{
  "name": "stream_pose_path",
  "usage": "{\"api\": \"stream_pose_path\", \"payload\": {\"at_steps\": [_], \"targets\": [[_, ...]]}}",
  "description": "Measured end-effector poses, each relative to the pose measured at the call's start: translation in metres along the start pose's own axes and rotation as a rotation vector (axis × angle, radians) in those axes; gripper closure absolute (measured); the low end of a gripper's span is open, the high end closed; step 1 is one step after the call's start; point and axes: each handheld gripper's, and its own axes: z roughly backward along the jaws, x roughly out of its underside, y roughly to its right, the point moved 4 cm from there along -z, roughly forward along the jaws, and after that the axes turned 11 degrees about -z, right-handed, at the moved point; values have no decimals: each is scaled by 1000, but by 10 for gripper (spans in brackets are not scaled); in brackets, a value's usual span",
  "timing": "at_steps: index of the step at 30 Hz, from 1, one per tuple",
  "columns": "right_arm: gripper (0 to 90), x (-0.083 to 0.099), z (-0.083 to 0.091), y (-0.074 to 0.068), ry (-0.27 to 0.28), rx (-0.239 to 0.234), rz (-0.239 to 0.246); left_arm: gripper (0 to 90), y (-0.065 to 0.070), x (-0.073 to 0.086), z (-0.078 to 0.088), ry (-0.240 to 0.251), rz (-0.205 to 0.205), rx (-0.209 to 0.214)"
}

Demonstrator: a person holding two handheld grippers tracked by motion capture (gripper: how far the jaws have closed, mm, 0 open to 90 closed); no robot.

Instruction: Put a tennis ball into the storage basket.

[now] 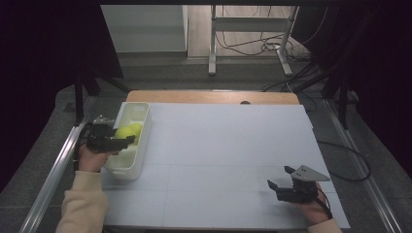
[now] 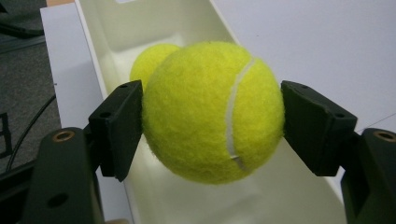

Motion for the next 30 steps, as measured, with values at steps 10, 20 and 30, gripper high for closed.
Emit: {"api": "stream_pose_path", "payload": {"at_steps": [10, 20, 30], "targets": [[168, 0, 0, 0, 2, 1, -3, 259, 0, 0, -1, -5, -1, 6], [169, 0, 0, 0, 1, 1, 0, 104, -3, -2, 2, 12, 22, -14], [169, 0, 1, 0, 5, 1, -3, 124, 2, -6, 6, 76, 10, 32]]}}
